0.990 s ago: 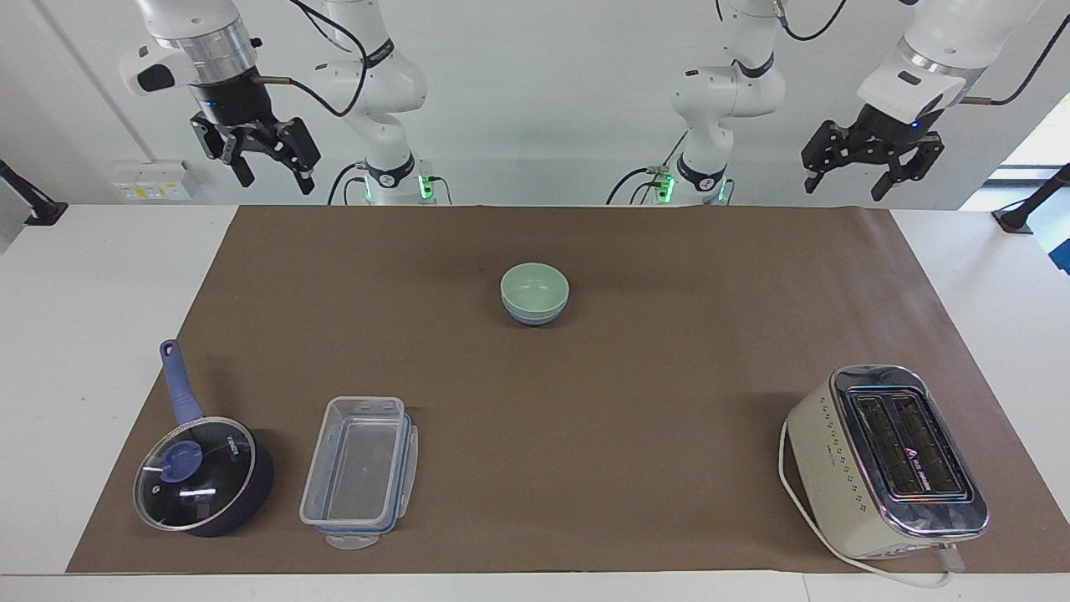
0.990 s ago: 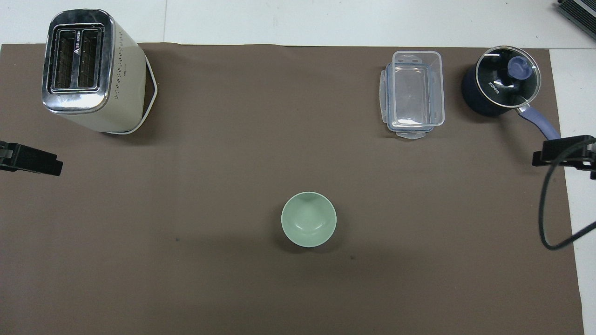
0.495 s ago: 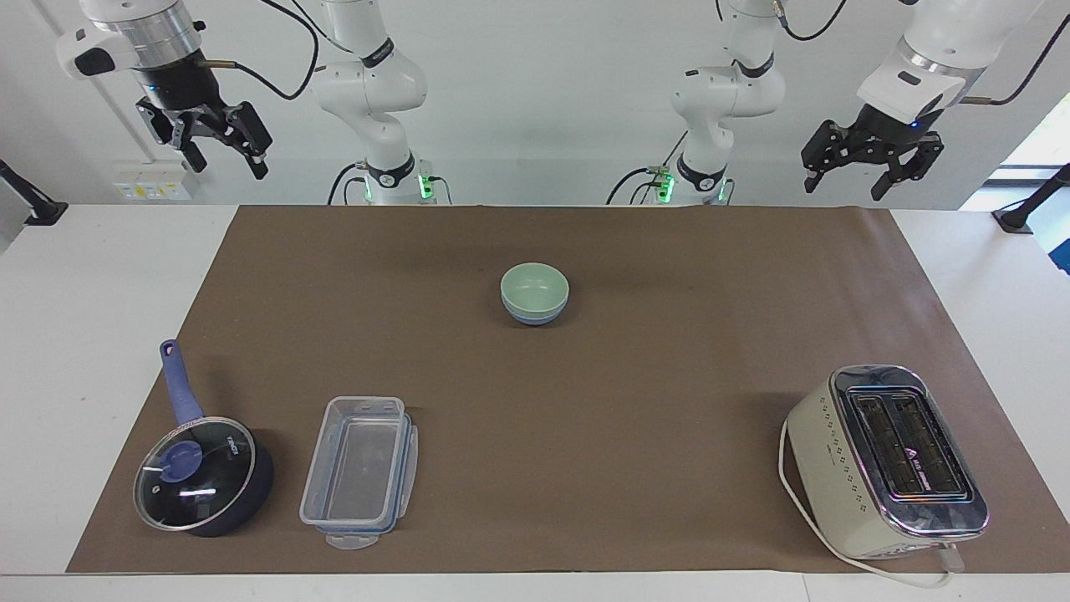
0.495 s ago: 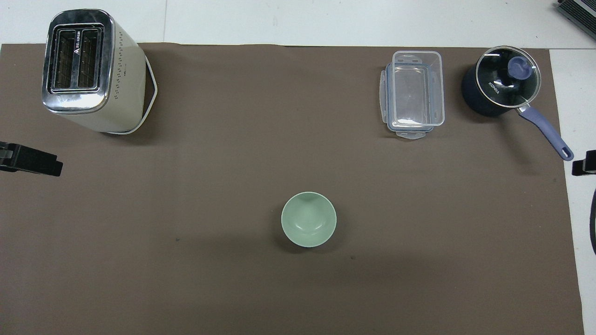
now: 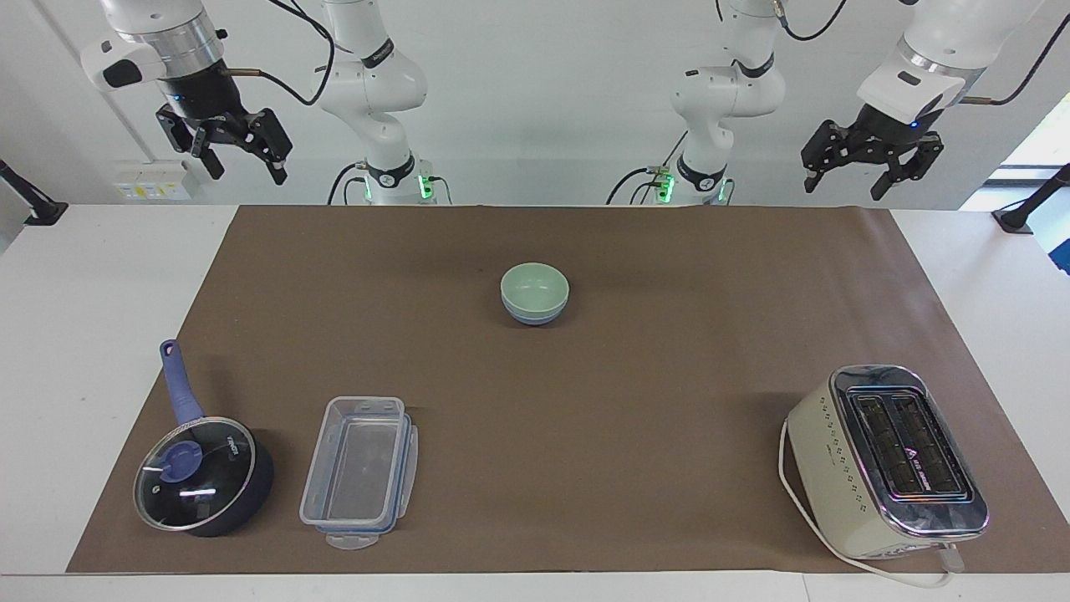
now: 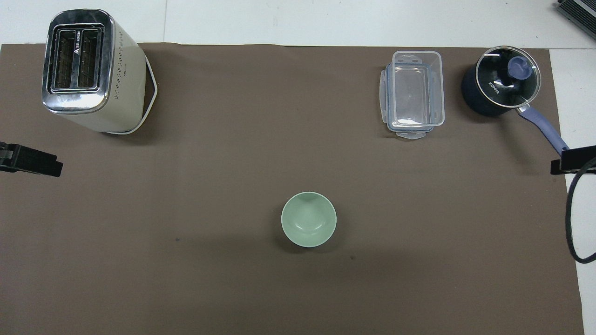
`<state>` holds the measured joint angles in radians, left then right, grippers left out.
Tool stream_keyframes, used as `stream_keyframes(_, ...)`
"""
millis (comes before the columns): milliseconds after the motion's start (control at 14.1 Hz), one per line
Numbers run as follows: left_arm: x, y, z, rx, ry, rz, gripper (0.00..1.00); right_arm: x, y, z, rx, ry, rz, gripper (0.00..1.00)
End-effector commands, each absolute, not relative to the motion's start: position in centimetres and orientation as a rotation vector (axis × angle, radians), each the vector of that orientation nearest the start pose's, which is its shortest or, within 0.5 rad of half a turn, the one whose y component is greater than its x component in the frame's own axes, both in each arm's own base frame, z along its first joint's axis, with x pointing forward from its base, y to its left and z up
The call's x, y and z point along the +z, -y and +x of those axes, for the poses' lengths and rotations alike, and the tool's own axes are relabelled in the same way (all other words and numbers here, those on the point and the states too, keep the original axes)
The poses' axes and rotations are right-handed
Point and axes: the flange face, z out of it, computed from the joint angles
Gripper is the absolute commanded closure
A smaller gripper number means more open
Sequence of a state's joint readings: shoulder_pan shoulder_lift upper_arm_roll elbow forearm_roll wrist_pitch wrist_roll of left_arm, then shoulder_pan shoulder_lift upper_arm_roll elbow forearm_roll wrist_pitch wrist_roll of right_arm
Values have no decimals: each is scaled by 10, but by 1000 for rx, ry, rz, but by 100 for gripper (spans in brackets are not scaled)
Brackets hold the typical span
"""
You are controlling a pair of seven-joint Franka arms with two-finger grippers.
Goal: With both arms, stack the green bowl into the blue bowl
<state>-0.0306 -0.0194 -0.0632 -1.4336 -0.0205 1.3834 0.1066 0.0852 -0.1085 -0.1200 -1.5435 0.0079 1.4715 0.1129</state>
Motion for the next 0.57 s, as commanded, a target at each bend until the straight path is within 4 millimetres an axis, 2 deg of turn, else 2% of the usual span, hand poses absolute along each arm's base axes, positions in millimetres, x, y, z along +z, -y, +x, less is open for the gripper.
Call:
stream_keyframes(0,688,49,520,56,-299,-3151,0,690,13,505,-53,-233,-3117,0)
stream_keyframes(495,687,49,520,58,-298,-3151,0,690,20,501,-13,-252,-3124,0)
